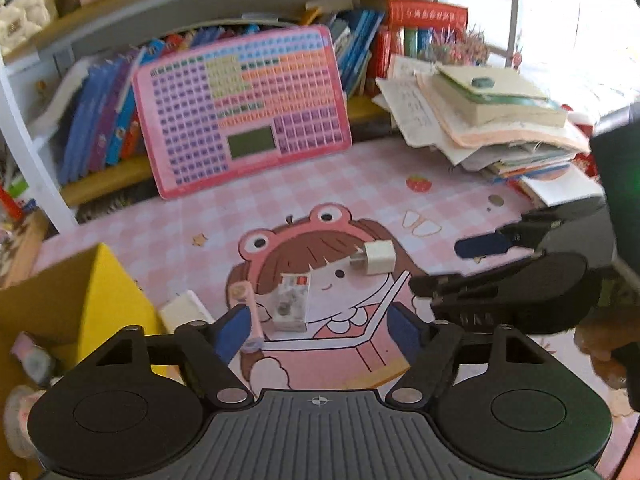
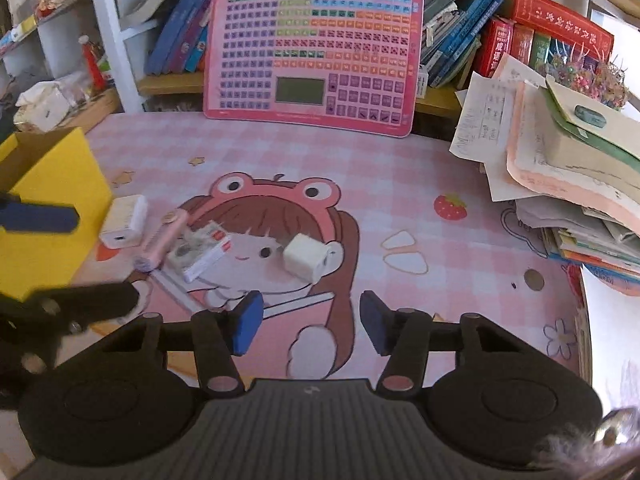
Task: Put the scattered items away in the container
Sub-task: 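Grasp the white charger with the right tool while the left tool grasps the small red-labelled box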
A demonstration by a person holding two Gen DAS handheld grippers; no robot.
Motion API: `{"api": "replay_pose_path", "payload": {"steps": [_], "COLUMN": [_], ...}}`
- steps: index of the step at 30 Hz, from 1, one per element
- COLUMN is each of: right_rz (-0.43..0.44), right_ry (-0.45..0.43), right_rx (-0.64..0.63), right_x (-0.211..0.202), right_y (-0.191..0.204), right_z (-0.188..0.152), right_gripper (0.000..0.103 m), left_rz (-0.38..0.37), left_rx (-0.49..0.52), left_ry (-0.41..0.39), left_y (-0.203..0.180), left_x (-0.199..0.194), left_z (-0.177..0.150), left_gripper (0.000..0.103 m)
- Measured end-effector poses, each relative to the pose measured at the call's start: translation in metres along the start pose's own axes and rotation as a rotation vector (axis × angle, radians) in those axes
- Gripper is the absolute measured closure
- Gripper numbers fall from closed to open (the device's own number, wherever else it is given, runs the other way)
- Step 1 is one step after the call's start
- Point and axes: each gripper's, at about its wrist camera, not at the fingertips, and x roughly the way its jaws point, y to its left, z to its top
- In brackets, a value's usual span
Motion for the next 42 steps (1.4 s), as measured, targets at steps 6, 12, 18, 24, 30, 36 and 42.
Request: {"api": "replay_pose_path", "payload": {"steps": [6,12,18,24,30,36,42], "right_rz": [0.012,0.020,0.039,0.067,0.072,0.075,0.084], "right_ry": [0.013,0.025,0.029,0.039,0.054,0.068,0.077], "right_rx": [0.001,-0.006,-0.018,-0.031,-0.033,-0.022,-0.016], "right_x": [0.018,0.034,0.049,0.061,0.071,0.079,0.081], "right_y": [-0.007,-0.011,-0.012,-0.010,-0.008,-0.010,-0.010], "right_z": [0.008,0.015,0.022,0.029,0.031,0.031,0.029], "right_gripper": [0.054,0.055,0.055,0.055,0.055,0.056,0.061], "left_rz": [0.041,0.073,0.088,0.091,0.096,0.095,0.087], "left_rx": [-0.015,-0.027,-0.044,-0.041,-0.042,-0.043,-0.044], "left_ry": [0.043,0.052,0.062,0.076,0.080,0.078,0.077], "left_y": [0.000,-0.001,0.002,0.002,0.005,0.008,0.009], "left_x": [0.031,0.053,0.069,0.083,0.094,0.102,0.107], "left_z": [-0.004,-0.001,0.001,0.001,0.003,0.007,0.007], "left_gripper": [0.046,0.047,0.047,0.050,0.052,0.055,0.056]}}
